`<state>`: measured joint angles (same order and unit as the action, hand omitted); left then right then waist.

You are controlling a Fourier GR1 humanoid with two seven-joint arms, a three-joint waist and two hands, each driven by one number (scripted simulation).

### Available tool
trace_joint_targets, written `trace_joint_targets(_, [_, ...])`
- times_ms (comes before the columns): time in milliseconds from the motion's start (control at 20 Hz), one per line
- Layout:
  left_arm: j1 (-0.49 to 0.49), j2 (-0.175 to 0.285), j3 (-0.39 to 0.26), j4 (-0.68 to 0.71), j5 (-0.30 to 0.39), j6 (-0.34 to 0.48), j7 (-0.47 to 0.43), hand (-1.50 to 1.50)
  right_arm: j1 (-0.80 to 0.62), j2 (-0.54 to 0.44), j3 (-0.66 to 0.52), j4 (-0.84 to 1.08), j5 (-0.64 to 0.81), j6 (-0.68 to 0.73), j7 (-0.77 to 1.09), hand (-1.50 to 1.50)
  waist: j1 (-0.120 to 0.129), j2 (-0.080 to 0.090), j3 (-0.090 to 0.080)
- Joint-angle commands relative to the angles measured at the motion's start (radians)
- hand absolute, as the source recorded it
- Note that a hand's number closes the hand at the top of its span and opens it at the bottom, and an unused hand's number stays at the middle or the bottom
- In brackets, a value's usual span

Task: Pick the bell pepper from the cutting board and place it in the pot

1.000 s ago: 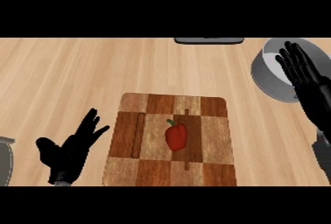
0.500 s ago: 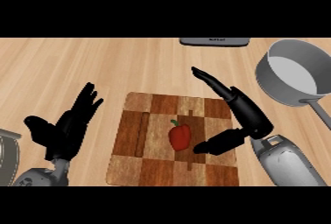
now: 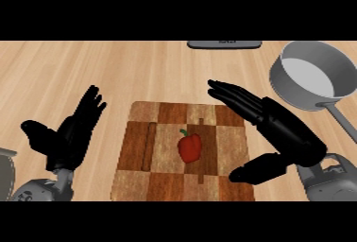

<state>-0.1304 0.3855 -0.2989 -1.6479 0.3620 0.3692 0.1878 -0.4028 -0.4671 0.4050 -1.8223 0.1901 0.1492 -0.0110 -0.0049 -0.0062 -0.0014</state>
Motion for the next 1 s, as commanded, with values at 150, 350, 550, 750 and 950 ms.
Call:
trace_joint_targets(150, [0.001,-0.016,-0.013,-0.047,-0.029,0.028,0.044,0.0,-0.128,-0.126,0.027,-0.193,-0.017,0.238,0.344,-1.5,-0.001,-0.004,0.0])
trace_joint_targets(350, [-0.022,0.005,0.008,-0.047,-0.02,0.003,0.077,0.0,-0.308,-0.122,-0.011,-0.135,-0.144,0.386,0.567,-1.5,0.014,0.001,-0.001])
trace_joint_targets(550, [-0.017,-0.027,0.019,-0.01,-0.034,-0.005,0.037,0.0,-0.374,-0.001,0.07,-0.087,-0.164,0.412,0.773,-1.5,0.015,0.004,-0.001])
trace_joint_targets(750, [-0.064,-0.058,0.034,0.022,-0.046,-0.019,0.05,0.0,-0.386,0.088,0.079,-0.052,-0.16,0.431,0.872,-1.5,0.007,0.006,0.0])
trace_joint_targets(950, [0.008,-0.028,0.063,-0.04,-0.048,-0.052,0.058,0.0,-0.374,0.115,0.076,0.01,-0.118,0.474,0.878,-1.5,0.012,0.006,0.001])
